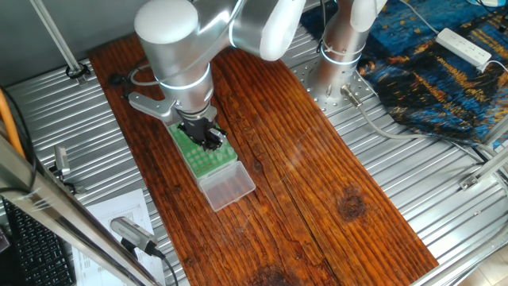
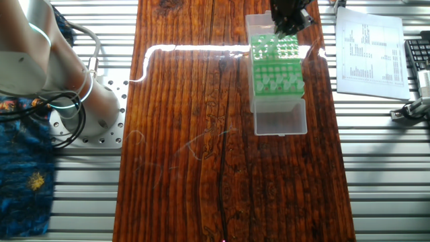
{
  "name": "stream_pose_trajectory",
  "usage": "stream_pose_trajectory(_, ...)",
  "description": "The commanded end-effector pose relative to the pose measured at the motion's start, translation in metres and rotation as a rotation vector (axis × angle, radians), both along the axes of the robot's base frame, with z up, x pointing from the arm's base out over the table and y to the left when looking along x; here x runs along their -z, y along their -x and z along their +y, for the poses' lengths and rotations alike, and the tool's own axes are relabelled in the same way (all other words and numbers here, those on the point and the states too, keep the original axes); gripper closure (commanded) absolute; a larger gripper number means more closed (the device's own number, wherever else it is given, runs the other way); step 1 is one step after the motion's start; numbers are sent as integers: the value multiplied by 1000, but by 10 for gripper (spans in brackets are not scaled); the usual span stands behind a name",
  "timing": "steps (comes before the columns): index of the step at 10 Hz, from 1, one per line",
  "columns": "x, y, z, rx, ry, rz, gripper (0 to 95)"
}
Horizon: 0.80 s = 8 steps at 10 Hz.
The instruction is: Transfer all large pipette tips from one holder to another
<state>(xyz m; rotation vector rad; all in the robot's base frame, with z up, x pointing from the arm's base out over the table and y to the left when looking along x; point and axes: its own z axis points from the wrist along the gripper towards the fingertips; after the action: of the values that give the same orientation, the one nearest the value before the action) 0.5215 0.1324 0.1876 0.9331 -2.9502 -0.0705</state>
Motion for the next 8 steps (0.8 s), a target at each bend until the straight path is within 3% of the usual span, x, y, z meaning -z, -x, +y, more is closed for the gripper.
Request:
stream_pose_trajectory(1,-6,-2,0,0,1,3,950)
stream_pose_trajectory(8,-30,-6,5,-6,9,17,950)
